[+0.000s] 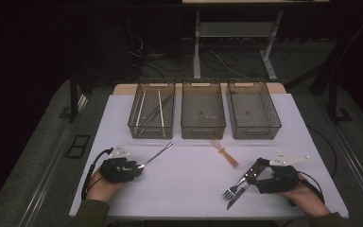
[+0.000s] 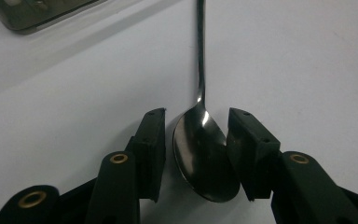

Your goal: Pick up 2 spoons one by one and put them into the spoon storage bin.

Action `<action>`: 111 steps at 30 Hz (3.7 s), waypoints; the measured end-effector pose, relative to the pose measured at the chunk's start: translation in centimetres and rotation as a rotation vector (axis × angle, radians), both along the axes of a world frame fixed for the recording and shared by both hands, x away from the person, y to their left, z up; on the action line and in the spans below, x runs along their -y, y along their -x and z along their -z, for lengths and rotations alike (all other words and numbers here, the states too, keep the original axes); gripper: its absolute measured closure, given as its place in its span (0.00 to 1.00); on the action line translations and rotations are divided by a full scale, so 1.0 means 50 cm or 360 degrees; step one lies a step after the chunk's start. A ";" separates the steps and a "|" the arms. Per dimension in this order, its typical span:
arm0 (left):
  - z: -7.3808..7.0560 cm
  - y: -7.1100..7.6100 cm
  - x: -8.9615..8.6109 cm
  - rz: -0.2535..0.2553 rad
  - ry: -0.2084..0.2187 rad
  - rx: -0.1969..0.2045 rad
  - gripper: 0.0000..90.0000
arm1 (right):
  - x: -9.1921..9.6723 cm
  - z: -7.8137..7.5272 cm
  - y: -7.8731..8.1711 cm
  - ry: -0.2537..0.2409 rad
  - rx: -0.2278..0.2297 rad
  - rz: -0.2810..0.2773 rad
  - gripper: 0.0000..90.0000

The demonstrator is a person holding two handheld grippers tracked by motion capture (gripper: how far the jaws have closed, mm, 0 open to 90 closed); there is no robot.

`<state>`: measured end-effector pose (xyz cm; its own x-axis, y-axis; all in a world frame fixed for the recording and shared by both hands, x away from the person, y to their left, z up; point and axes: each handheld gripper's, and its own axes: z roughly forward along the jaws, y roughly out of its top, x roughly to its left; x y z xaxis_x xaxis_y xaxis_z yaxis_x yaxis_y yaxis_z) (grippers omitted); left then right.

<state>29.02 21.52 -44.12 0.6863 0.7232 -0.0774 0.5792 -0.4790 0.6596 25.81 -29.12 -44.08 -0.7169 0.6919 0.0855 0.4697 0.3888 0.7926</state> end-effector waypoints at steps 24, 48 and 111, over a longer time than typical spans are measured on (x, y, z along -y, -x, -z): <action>-0.012 -0.001 0.017 0.0024 0.0042 -0.0026 0.93 | -0.003 0.003 0.000 0.0031 -0.0010 -0.0010 0.19; -0.051 0.006 0.027 0.0046 0.0256 0.0115 0.95 | -0.003 0.003 0.000 0.0035 -0.0010 -0.0010 0.19; -0.114 -0.297 0.329 -0.0148 0.0263 0.0290 0.95 | -0.001 0.002 -0.001 -0.0016 -0.0014 -0.0018 0.19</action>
<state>43.84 5.07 -38.41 0.6311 0.7715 -0.0809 0.4803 -0.3067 0.8217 25.87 -29.07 -44.19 -0.7238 0.6829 0.0991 0.4726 0.3859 0.7923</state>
